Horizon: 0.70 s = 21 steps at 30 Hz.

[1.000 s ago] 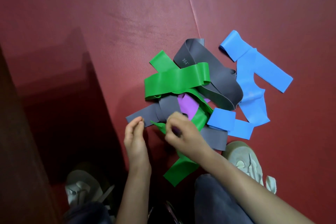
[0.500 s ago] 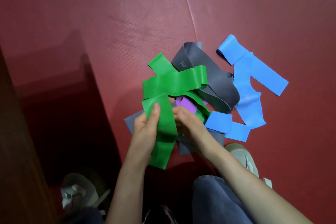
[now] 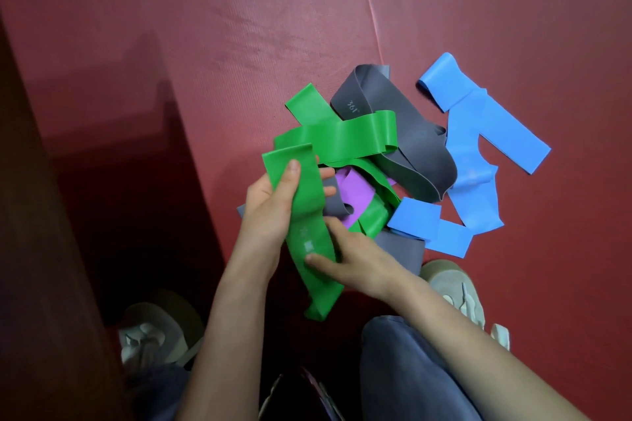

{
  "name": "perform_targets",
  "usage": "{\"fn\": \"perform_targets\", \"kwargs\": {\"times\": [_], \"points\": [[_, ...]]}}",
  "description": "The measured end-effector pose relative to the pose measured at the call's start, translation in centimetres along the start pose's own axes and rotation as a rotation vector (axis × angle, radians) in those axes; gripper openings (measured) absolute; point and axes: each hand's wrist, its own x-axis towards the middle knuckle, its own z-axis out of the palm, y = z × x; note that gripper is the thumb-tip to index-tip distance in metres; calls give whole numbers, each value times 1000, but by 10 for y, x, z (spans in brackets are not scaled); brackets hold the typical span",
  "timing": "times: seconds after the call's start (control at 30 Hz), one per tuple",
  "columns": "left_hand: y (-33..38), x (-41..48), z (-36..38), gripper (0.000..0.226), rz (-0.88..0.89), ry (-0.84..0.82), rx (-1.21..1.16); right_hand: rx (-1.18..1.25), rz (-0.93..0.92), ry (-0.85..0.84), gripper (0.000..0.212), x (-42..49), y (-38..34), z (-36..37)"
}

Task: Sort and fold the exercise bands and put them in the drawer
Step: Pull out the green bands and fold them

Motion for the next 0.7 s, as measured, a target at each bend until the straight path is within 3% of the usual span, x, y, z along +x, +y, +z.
{"fn": "perform_targets", "kwargs": {"times": [0.07,0.2,0.3,0.4,0.53,0.6,0.7], "points": [[-3,2,2,25,-26,-2,-23,-259,-77,264,41,-5,-9,-9],[-9,3,3,25,-55,25,-61,-59,-145,686,27,3,-19,-38],[-11,5,3,24,-50,37,-46,-153,-139,826,24,21,-8,-63],[-10,6,5,24,-42,47,-60,-296,-2,806,37,38,0,-86],[-9,4,7,24,-33,43,-65,-189,58,576,49,53,2,-110],[-9,3,7,25,-36,41,-64,-264,90,504,54,56,4,-120],[-10,2,7,24,-38,46,-62,-467,145,464,34,62,7,-131]]}}
